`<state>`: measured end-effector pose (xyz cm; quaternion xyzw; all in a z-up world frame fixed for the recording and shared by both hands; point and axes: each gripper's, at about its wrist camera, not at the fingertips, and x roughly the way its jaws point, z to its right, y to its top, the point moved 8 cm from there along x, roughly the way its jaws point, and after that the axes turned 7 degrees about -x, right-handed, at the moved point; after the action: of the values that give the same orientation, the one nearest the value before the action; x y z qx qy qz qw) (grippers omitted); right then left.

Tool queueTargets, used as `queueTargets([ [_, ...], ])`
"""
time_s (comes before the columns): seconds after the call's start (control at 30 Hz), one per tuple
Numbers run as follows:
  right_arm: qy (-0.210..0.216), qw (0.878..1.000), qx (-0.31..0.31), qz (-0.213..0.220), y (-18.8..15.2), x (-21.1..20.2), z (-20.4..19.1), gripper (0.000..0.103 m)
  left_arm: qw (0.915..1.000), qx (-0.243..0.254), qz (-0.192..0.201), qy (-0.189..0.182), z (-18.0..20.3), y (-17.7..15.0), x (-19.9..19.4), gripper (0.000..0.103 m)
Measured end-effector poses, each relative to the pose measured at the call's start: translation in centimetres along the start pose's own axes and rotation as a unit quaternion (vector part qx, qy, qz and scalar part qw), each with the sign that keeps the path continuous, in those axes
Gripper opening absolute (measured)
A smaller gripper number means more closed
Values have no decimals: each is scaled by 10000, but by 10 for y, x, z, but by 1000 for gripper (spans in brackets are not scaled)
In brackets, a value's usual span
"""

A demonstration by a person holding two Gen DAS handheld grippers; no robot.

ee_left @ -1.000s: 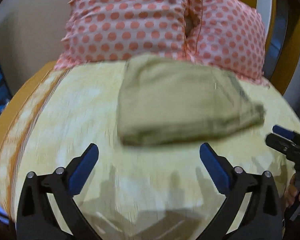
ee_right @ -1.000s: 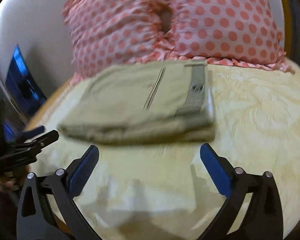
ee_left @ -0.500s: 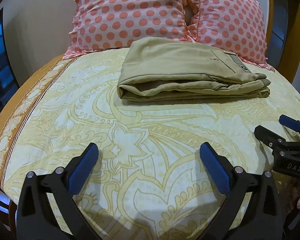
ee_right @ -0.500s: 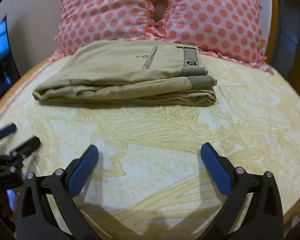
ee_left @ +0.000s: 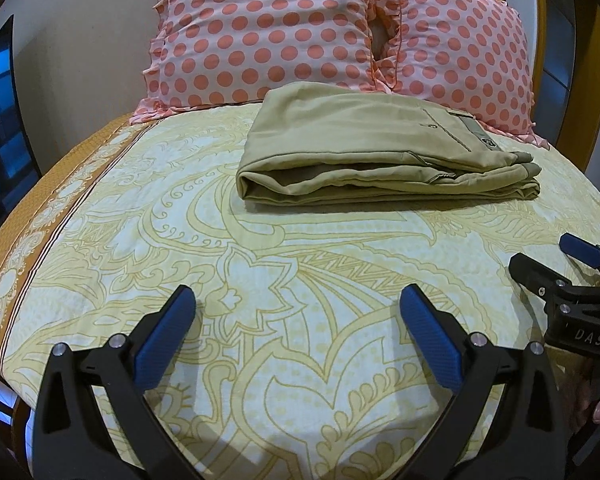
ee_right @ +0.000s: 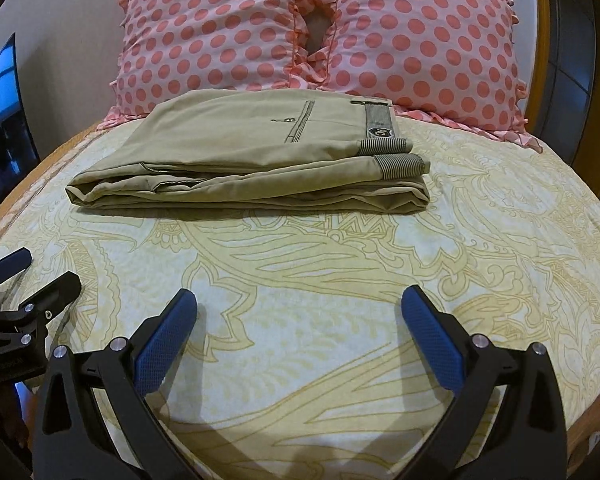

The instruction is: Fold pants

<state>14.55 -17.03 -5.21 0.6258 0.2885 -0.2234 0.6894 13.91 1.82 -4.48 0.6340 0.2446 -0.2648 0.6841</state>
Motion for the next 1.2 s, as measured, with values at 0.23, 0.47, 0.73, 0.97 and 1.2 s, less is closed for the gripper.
queueTargets([
  [0.23, 10, 10000, -9, 2, 0, 0, 1, 102, 10000, -1, -2, 0, 0, 0, 0, 101],
  [0.47, 10, 10000, -9, 5, 0, 0, 0, 102, 10000, 12, -59, -6, -1, 0, 1, 101],
  [0.73, 7, 10000, -9, 7, 1, 0, 1, 102, 10000, 13, -45, -11, -2, 2, 1, 101],
  [0.97, 11, 10000, -12, 9, 0, 0, 1, 102, 10000, 15, 21, -14, -1, 2, 1, 101],
  [1.2, 17, 10000, -17, 5, 0, 1, 1, 102, 10000, 17, 40, -13, -1, 1, 1, 101],
])
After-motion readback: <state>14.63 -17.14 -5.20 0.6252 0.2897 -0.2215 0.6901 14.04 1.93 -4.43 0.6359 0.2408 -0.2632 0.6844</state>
